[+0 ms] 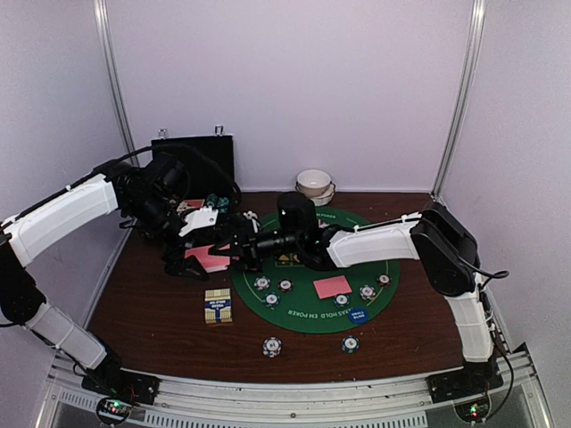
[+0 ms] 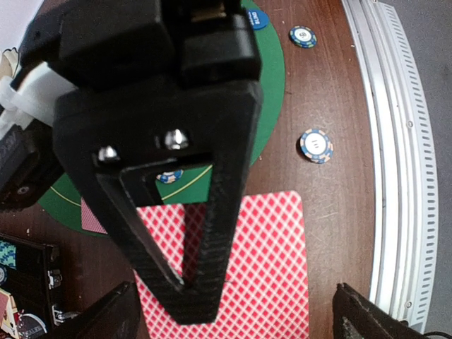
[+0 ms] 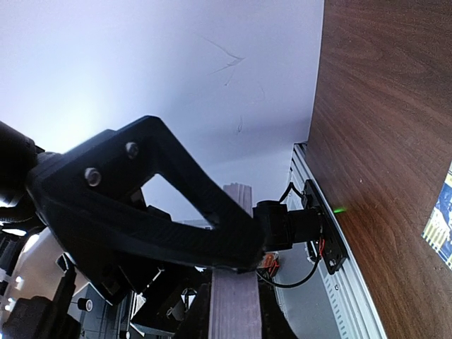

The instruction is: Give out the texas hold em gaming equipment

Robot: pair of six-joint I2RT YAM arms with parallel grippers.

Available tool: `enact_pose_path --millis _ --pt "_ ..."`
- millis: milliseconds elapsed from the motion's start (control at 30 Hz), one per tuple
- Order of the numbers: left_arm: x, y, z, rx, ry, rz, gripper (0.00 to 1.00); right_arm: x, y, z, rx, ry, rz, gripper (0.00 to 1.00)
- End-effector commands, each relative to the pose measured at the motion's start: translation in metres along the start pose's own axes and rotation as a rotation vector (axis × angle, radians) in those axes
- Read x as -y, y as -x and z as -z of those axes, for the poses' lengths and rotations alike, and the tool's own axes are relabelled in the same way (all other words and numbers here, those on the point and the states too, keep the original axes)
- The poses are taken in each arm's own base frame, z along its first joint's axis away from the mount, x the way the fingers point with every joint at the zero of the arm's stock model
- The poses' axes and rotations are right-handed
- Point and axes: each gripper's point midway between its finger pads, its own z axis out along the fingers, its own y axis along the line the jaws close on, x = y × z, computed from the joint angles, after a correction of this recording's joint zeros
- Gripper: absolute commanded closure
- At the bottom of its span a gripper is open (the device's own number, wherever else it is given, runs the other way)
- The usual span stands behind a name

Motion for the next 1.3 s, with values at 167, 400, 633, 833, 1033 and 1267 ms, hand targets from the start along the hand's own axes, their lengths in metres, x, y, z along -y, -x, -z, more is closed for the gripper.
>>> enact_pose_path --millis 167,400,633,833,1033,1267 --pt "-0.009 0.009 0.005 0.054 0.037 -0.009 0.03 -0.029 -0.004 0.006 0.000 0.069 0.065 1.00" --pt "-0.007 0.006 0.001 0.048 0.028 -0.023 0.11 -0.033 -0.002 0.005 0.006 0.083 0.063 1.00" --pt "-0.004 -0.004 -0.005 0.021 0.018 -0.021 0.12 -0.034 -0.001 0.005 0.007 0.095 0.062 1.00" --pt "-0.007 -0.006 -0.007 0.010 0.021 -0.023 0.18 -0.030 0.000 0.005 0.010 0.087 0.055 1.00" --pt "-0.011 0.000 -0.001 0.017 0.047 -0.041 0.29 -0.011 -0.001 0.005 0.010 0.007 0.053 1.00" --pt "-0.013 -0.001 -0.002 0.012 0.050 -0.045 0.42 0.001 0.000 0.008 0.025 -0.079 0.068 0.92"
